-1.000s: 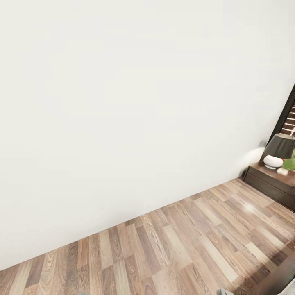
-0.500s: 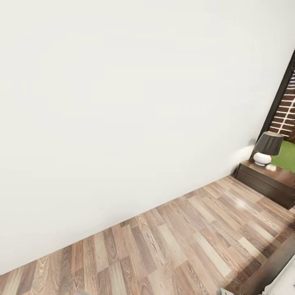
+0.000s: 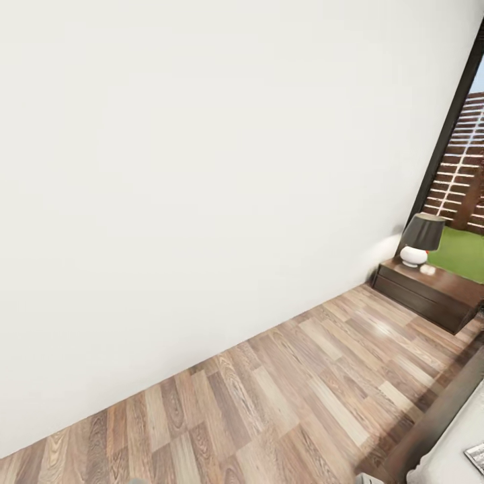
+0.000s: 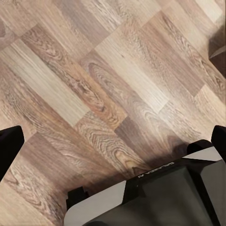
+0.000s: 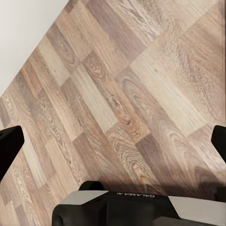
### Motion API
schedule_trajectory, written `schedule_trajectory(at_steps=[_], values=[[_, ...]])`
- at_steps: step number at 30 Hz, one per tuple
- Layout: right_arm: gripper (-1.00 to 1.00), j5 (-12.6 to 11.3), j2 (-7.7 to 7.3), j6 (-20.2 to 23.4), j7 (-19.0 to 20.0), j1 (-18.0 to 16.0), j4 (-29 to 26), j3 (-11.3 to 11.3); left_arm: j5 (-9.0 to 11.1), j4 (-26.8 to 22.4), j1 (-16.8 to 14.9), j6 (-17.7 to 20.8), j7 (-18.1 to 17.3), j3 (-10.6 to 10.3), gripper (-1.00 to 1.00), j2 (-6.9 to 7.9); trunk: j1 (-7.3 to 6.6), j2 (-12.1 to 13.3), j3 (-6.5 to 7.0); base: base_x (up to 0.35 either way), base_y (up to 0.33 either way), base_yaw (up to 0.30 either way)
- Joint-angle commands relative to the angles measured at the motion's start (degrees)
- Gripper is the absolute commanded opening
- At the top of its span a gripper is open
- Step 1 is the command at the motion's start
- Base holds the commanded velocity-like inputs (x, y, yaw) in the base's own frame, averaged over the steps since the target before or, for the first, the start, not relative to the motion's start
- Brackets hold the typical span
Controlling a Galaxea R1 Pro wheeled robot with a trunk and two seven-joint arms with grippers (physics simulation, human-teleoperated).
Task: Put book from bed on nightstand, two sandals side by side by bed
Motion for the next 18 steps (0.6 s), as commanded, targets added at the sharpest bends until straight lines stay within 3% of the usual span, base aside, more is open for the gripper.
schedule_trajectory(at_steps=[1,18], values=[[1.0,-0.4,-0.01,-0.2,0.2,-0.1,0.1,0.5,-0.6,0.0,0.0,-0.2,-0.1,0.5,1.0,0.02,0.04,-0.1,-0.13,0.0,0.0,-0.132],[1.0,-0.4,-0.02,-0.2,0.2,-0.1,0.1,0.5,-0.7,0.0,0.0,-0.2,-0.1,0.5,1.0,0.02,0.04,-0.1,-0.13,0.0,0.0,-0.149]])
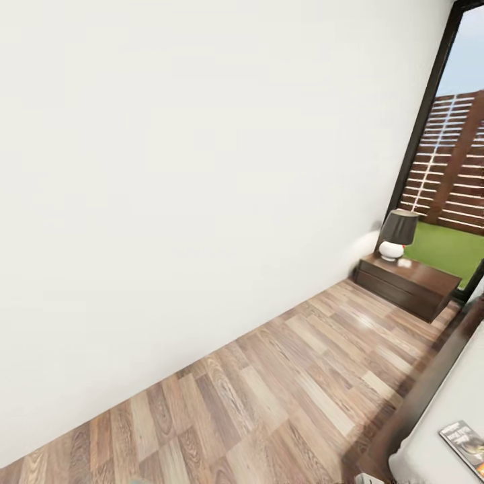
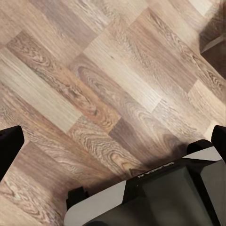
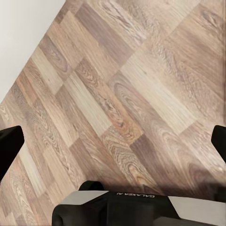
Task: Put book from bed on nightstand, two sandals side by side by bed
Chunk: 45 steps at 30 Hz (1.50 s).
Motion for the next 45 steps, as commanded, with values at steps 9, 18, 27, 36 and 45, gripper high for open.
schedule_trajectory(at_steps=[9,18,27,36,45], values=[[1.0,-0.3,-0.01,-0.2,0.2,-0.1,0.1,0.5,-0.6,0.0,0.0,-0.2,-0.1,0.5,1.0,0.02,0.04,-0.1,-0.13,0.0,0.0,-0.273],[1.0,-0.3,-0.01,-0.2,0.2,-0.1,0.1,0.5,-0.6,0.0,0.0,-0.2,-0.2,0.5,1.0,0.02,0.04,-0.1,-0.13,0.0,0.0,-0.283],[1.0,-0.3,-0.01,-0.2,0.2,-0.1,0.1,0.5,-0.6,0.0,0.0,-0.2,-0.2,0.5,1.0,0.02,0.04,-0.1,-0.13,0.0,0.0,-0.281],[1.0,-0.3,-0.07,-0.2,0.2,-0.1,0.0,0.5,-0.6,0.0,0.0,-0.2,-0.1,0.5,1.0,0.02,0.04,-0.1,-0.13,0.0,0.0,-0.079],[1.0,-0.3,-0.09,-0.2,0.3,-0.1,0.0,0.5,-0.6,0.0,0.0,-0.2,-0.1,0.5,1.0,0.02,0.04,-0.1,-0.13,0.0,0.0,-0.248]])
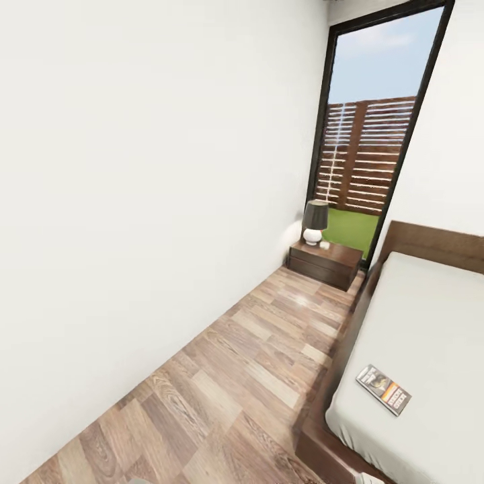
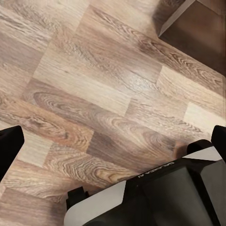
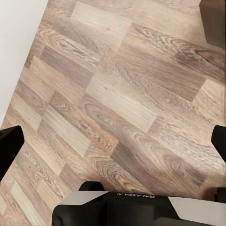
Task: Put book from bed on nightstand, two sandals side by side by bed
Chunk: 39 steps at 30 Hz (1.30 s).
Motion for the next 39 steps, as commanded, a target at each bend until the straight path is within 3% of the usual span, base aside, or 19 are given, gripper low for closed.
schedule_trajectory(at_steps=[1,39], values=[[1.0,-0.3,0.0,-0.2,0.2,-0.1,0.1,0.5,-0.6,0.0,0.0,-0.2,-0.1,0.5,1.0,0.02,0.04,-0.1,-0.13,0.0,0.0,-0.296],[1.0,-0.3,0.0,-0.2,0.2,-0.1,0.1,0.5,-0.6,0.0,0.0,-0.2,-0.2,0.5,1.0,0.02,0.04,-0.1,-0.13,0.0,0.0,-0.3]])
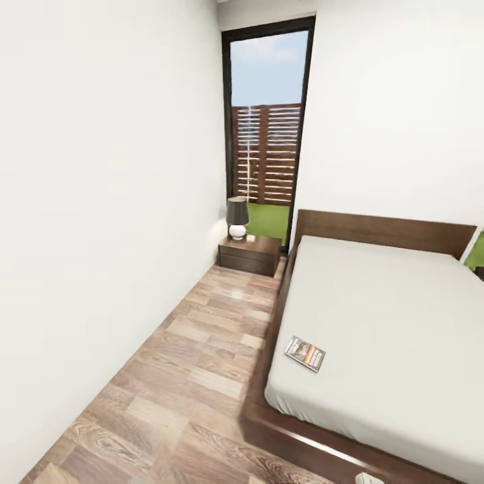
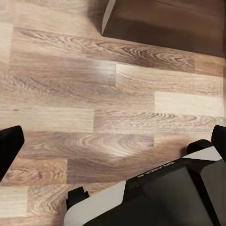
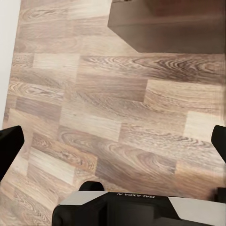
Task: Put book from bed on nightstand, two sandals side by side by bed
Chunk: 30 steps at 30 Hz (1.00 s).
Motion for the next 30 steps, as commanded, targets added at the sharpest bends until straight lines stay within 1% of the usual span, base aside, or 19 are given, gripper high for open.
schedule_trajectory(at_steps=[1,30], values=[[1.0,-0.3,0.0,-0.2,0.2,-0.1,0.1,0.5,-0.6,0.0,0.0,-0.3,-0.1,0.5,1.0,0.02,0.04,-0.1,-0.13,0.0,0.0,-0.3],[1.0,-0.3,0.0,-0.2,0.2,-0.1,0.1,0.4,-0.6,0.0,0.0,-0.3,-0.1,0.5,1.0,0.02,0.04,-0.1,-0.13,0.0,0.0,-0.3]])
